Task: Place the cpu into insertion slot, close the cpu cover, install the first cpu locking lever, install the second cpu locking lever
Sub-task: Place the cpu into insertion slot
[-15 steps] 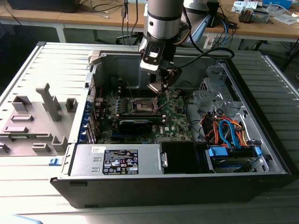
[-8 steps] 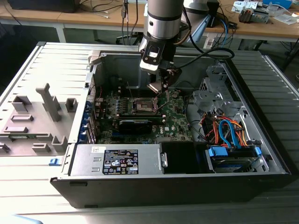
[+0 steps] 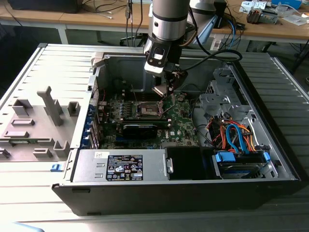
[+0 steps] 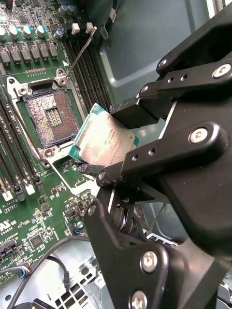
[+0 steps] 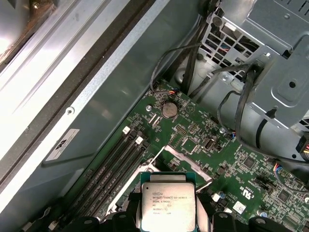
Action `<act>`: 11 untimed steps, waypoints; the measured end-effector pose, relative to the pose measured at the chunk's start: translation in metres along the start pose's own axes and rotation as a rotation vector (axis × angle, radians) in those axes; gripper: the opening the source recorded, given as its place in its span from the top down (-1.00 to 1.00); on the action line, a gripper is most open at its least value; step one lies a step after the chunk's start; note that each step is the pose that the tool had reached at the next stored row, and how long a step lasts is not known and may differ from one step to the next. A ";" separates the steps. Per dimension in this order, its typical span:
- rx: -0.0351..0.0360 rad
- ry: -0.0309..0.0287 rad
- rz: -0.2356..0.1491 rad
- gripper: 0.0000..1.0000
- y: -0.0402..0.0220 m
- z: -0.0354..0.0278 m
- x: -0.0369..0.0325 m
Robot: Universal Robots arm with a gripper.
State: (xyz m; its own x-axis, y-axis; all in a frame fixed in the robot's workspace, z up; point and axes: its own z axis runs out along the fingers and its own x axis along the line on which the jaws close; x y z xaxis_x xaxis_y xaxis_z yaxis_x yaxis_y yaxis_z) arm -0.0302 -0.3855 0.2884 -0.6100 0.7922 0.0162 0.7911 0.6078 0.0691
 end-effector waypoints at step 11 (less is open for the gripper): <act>-0.0001 -0.0006 0.008 -0.08 0.0000 0.0002 0.0000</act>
State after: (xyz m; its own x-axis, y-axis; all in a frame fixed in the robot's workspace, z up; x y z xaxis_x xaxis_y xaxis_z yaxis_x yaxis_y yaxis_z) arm -0.0302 -0.3855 0.2882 -0.6039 0.7969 0.0162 0.7958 0.6017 0.0691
